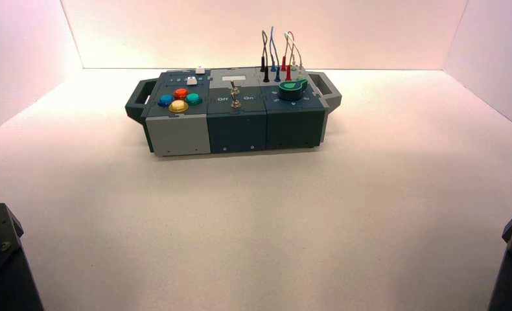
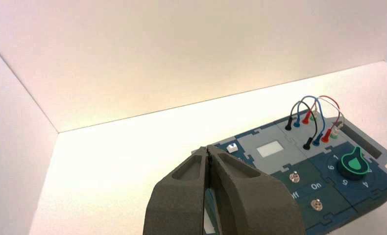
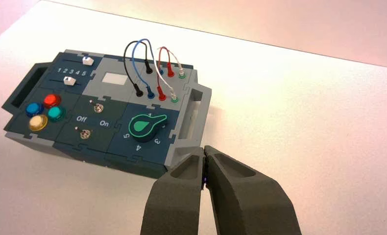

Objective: Move the top slider to position 1.

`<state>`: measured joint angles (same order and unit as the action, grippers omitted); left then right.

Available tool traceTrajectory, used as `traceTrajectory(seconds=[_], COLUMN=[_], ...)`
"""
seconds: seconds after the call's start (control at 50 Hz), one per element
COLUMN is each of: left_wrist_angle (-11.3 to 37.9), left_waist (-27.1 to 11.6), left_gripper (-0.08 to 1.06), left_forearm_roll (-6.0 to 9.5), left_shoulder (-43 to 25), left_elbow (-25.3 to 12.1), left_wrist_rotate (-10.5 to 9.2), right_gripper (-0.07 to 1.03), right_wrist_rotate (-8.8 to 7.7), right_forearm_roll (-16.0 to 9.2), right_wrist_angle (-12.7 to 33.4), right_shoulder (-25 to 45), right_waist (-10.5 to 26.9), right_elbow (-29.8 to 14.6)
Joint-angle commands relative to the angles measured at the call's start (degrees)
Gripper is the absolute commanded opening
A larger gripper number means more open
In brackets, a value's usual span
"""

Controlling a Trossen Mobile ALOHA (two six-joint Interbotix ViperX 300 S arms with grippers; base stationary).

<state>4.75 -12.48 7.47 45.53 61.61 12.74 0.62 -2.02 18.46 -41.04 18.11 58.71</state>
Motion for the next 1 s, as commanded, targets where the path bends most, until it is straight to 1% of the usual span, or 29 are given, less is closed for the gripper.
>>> traceTrajectory(seconds=[0.02, 0.22, 0.4, 0.8, 1.0], left_wrist_angle=[-0.62, -0.53, 0.62, 0.70, 2.29], left_waist=[0.18, 0.18, 0.18, 0.44, 1.05], left_gripper=[-0.03, -0.03, -0.03, -0.03, -0.03], left_forearm_roll=[-0.09, -0.09, -0.09, -0.09, -0.09], left_shoulder=[-0.26, -0.35, -0.53, -1.58, -2.02], left_elbow=[-1.23, -1.32, -1.41, -2.02, -2.72], left_wrist_rotate=[0.18, 0.26, 0.18, 0.26, 0.26], right_gripper=[-0.02, -0.02, -0.02, -0.02, -0.02], right_wrist_rotate=[0.18, 0.26, 0.26, 0.18, 0.26], right_forearm_roll=[-0.35, -0.53, -0.62, -0.97, -0.97], right_wrist_angle=[-0.09, 0.26, 0.26, 0.44, 0.53], right_shoulder=[-0.09, -0.35, -0.35, 0.18, 1.14], right_waist=[0.09, 0.18, 0.18, 0.35, 0.35], right_elbow=[-1.14, -1.23, -1.23, -1.58, -1.93])
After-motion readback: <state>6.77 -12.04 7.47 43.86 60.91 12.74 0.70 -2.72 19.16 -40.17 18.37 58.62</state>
